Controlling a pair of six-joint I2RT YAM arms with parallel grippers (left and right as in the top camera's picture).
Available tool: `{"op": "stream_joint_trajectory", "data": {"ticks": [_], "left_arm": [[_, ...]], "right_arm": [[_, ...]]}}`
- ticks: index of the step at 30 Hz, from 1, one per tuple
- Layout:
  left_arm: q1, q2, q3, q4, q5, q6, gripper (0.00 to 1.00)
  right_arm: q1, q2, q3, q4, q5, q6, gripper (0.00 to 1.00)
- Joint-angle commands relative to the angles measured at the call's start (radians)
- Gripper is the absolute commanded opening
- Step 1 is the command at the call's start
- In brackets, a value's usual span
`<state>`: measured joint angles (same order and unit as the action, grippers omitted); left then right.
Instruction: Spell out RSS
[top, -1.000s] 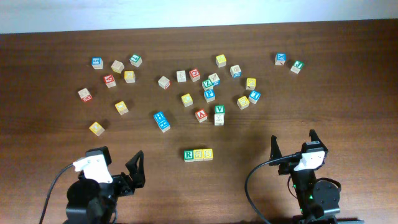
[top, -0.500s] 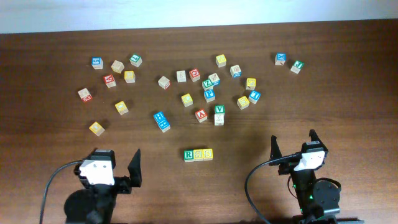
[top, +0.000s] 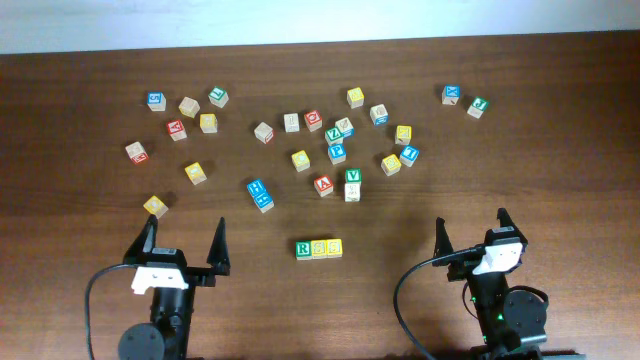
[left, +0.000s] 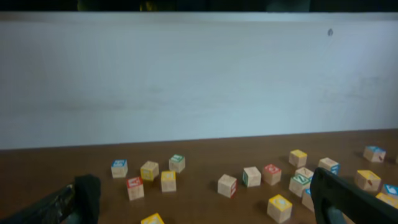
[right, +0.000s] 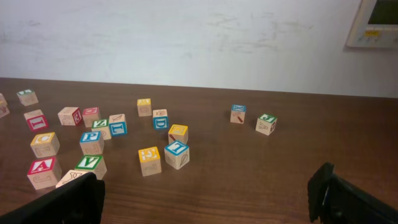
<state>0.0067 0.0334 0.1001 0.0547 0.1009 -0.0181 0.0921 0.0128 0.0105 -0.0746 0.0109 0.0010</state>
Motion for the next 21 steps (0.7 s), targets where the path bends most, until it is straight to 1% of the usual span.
{"op": "stream_joint_trajectory", "data": {"ticks": [1,4,8,10,13,17,19,21], "left_arm": [[0.01,-0.029,-0.074,0.066,0.007,0.016,0.99],[0.01,-0.029,-0.092,0.095,-0.002,0.016,0.99],[0.011,-0.029,-0.092,0.094,-0.091,0.015,0.99],[0.014,-0.029,-0.092,0.08,-0.109,0.015,0.99],[0.043,-0.029,-0.092,0.027,-0.105,-0.002,0.99],[0.057,-0.029,-0.092,-0.09,-0.119,-0.019,0.99],[0.057,-0.029,-0.092,-0.135,-0.143,-0.072,0.99],[0.051,-0.029,-0.092,-0.132,-0.15,-0.075,0.99]], "right_arm": [[-0.008,-0.008,-0.005,-0.007,0.016,0.008,0.98],[-0.008,-0.008,-0.005,-0.007,0.016,0.008,0.98],[-0.008,-0.008,-0.005,-0.007,0.016,0.008,0.98],[-0.008,-0.008,-0.005,-0.007,0.016,0.008,0.98],[-0.008,-0.008,-0.005,-0.007,0.016,0.008,0.98],[-0.008,-0.008,-0.005,-0.007,0.016,0.008,0.98],[-0.008,-0.008,-0.005,-0.007,0.016,0.008,0.98],[-0.008,-0.008,-0.005,-0.007,0.016,0.008,0.98]]}}
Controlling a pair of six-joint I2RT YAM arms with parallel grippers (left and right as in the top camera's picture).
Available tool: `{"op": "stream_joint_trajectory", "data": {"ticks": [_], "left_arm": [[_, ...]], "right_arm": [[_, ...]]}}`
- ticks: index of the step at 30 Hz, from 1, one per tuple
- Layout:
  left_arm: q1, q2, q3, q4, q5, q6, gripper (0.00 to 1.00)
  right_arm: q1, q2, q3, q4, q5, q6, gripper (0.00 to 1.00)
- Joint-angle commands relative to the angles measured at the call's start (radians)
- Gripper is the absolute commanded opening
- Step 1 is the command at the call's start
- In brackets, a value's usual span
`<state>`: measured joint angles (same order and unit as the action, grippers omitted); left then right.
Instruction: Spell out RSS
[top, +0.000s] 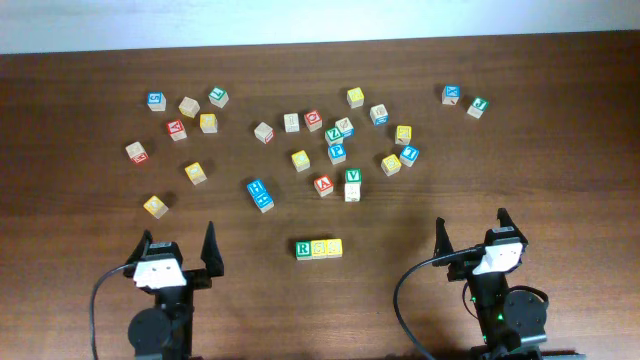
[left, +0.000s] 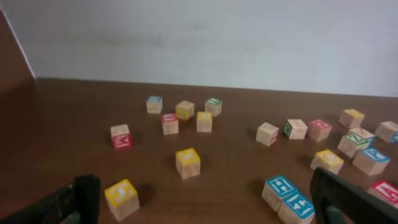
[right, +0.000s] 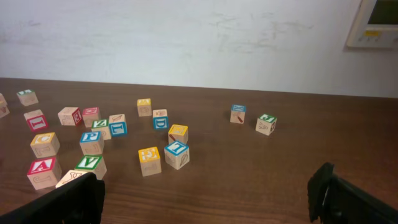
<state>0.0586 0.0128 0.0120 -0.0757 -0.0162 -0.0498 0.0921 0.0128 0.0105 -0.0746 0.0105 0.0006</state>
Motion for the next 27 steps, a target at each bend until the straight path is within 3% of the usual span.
{"op": "stream_joint_trajectory", "data": {"ticks": [1,27], "left_arm": [[-0.004,-0.008,-0.004,-0.002,-0.033,-0.043,0.99],[-0.059,-0.008,-0.004,-0.006,-0.026,0.029,0.99]], "right_arm": [[-0.008,-0.008,-0.005,-0.007,0.017,0.008,0.98],[-0.008,-0.008,-0.005,-0.007,0.017,0.008,0.98]]}}
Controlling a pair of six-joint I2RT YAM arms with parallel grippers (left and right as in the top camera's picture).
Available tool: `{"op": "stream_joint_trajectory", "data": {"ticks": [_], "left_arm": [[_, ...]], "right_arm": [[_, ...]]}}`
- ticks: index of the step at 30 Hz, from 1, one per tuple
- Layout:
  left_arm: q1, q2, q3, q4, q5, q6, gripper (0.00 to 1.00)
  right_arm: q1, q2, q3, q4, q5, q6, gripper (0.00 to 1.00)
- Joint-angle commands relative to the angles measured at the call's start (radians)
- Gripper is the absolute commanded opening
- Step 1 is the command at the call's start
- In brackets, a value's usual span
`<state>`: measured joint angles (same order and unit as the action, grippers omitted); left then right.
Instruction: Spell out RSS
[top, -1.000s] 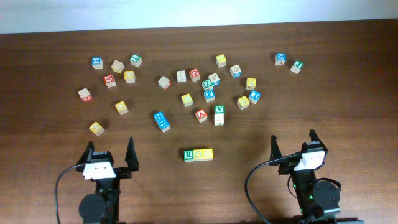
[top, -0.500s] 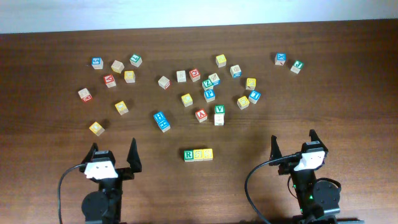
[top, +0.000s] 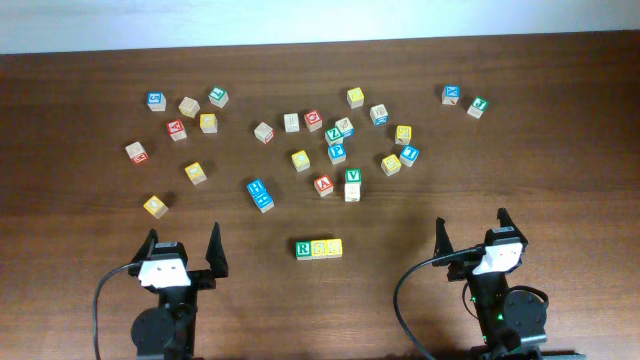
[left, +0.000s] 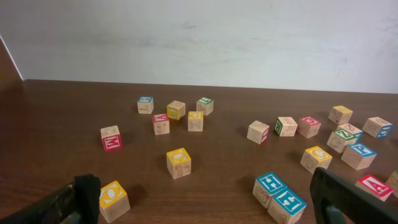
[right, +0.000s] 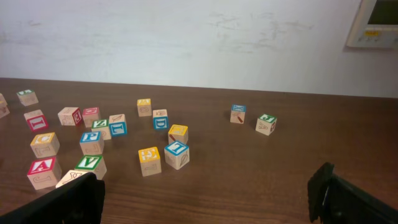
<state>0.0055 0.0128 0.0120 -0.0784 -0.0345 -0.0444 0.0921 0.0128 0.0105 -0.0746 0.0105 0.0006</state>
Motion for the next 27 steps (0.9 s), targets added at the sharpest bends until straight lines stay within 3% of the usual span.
{"op": "stream_joint_trajectory", "data": {"ticks": [1,19,22,27], "left_arm": [[-0.006,-0.008,-0.004,-0.004,-0.008,0.023,0.99],[-0.005,-0.008,-0.004,-0.005,-0.006,0.048,0.99],[-0.005,-0.008,-0.004,-0.005,-0.008,-0.038,0.99],[-0.005,-0.008,-0.004,-0.005,-0.007,-0.01,0.99]], "right_arm": [[-0.008,-0.008,-0.005,-0.007,0.017,0.008,0.98],[-0.008,-0.008,-0.005,-0.007,0.016,0.008,0.98],[-0.008,-0.008,-0.005,-0.007,0.017,0.008,0.98],[-0.008,-0.008,-0.005,-0.007,0.016,0.008,0.98]]}}
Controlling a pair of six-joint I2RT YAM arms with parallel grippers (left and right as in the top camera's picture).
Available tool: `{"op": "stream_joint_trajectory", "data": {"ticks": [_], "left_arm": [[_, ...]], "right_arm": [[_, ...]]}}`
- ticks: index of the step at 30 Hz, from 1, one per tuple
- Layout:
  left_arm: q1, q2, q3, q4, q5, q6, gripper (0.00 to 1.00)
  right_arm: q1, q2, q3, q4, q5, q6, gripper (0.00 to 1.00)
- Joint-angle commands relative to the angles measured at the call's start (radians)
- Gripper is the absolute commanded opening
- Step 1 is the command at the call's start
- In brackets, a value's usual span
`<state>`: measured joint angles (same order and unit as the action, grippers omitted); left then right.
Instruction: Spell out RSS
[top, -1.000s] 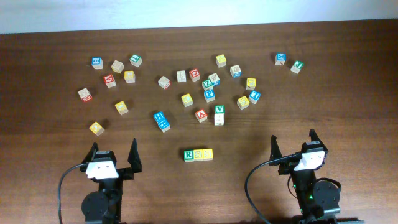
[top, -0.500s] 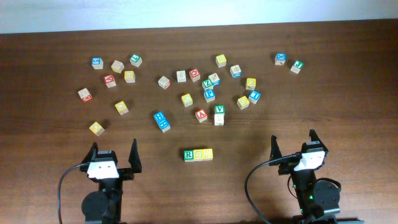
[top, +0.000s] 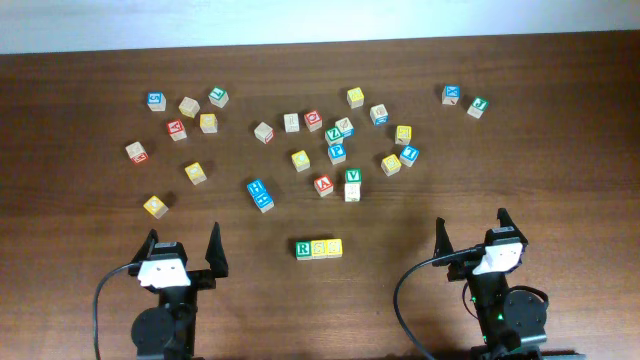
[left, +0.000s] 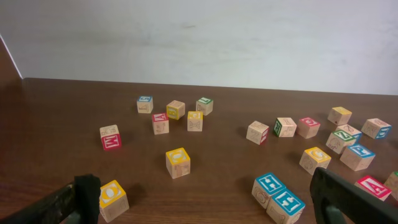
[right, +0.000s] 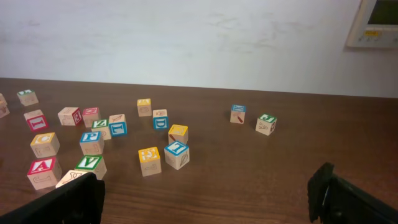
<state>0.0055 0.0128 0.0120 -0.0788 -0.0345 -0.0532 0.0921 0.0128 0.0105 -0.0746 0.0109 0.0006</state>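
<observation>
Three blocks stand side by side in a row near the table's front middle: a green R block (top: 303, 248), then two yellow blocks (top: 327, 247) touching it on its right. My left gripper (top: 181, 247) stands open at the front left, nothing between its fingers (left: 87, 193). My right gripper (top: 469, 233) stands open at the front right, likewise empty, its fingers (right: 326, 186) wide apart. Neither wrist view shows the row.
Several loose letter blocks lie scattered over the far half of the table, among them a blue pair (top: 260, 194), a yellow block (top: 155, 206), a red A (top: 323, 184) and a green V stacked on another block (top: 352, 184). A white wall (right: 186, 37) backs the table.
At first my left gripper was open, tilted up toward the wall and angled to the right. Then it pointed lower at the blocks, further left. By the last moment it had settled facing straight ahead. The right arm and the row of three stayed still throughout.
</observation>
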Motion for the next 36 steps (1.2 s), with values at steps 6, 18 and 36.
{"op": "stream_joint_trajectory", "data": {"ticks": [6,18,36], "left_arm": [[-0.005,-0.008,-0.004,-0.006,-0.004,0.002,0.99],[-0.005,-0.008,-0.004,-0.006,0.009,0.04,0.99],[-0.005,-0.008,-0.003,-0.005,0.012,0.04,0.99]], "right_arm": [[-0.008,-0.008,-0.005,-0.007,0.016,0.008,0.98],[-0.008,-0.008,-0.005,-0.007,0.016,0.008,0.98],[-0.008,-0.008,-0.005,-0.007,0.016,0.008,0.98]]}}
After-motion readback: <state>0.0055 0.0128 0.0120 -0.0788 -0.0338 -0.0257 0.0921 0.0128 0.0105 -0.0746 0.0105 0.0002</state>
